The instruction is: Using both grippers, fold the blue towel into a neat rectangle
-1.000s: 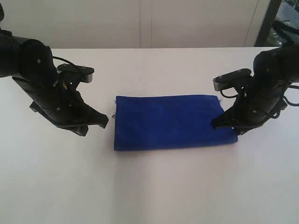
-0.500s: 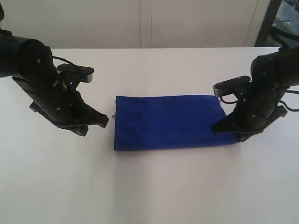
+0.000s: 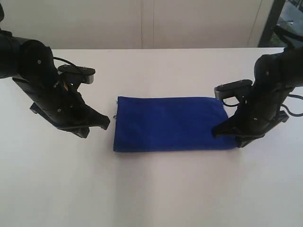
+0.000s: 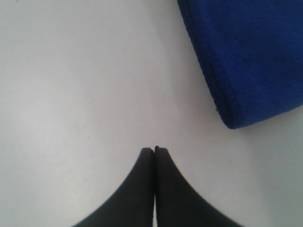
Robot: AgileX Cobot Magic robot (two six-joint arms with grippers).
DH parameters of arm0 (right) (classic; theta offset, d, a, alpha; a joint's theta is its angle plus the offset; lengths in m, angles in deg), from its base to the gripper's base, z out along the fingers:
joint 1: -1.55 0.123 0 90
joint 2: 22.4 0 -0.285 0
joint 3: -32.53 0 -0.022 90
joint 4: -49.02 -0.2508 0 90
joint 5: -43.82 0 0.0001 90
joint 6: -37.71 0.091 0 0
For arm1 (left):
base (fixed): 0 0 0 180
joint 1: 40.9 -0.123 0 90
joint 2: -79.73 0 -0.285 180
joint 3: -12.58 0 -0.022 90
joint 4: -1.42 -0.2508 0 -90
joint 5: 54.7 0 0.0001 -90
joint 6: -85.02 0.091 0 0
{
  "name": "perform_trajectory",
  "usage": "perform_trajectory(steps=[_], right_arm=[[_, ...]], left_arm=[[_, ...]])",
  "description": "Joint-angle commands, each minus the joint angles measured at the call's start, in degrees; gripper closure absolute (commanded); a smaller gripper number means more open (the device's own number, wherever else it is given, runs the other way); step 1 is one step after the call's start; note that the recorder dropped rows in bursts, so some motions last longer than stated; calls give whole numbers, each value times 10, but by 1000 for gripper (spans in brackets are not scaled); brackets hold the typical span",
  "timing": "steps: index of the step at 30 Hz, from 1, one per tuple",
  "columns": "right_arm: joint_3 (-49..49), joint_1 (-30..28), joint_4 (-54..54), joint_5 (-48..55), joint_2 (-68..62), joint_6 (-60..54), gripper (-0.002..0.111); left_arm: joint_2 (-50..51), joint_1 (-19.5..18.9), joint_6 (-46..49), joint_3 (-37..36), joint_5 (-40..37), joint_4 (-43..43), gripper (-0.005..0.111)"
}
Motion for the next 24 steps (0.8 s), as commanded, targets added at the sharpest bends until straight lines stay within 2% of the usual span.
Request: perform_trajectory(steps=[1,9,15,24], right_arm=[[-2,-8,-1,-7,12,-2,108],[-16,-70,-24,30,131,29,108],[-81,-73,-24,16,240,38,108],[-170,-73,-24,40,443,39,108]], left_arm=[[-8,0,-3,-5,-9,-1,107],[-69,0,-19,-5,-60,-29,107],[-119,0,-82,-5,-87,-70,107],[-201,-3,-138,-5,-216,-172,107]])
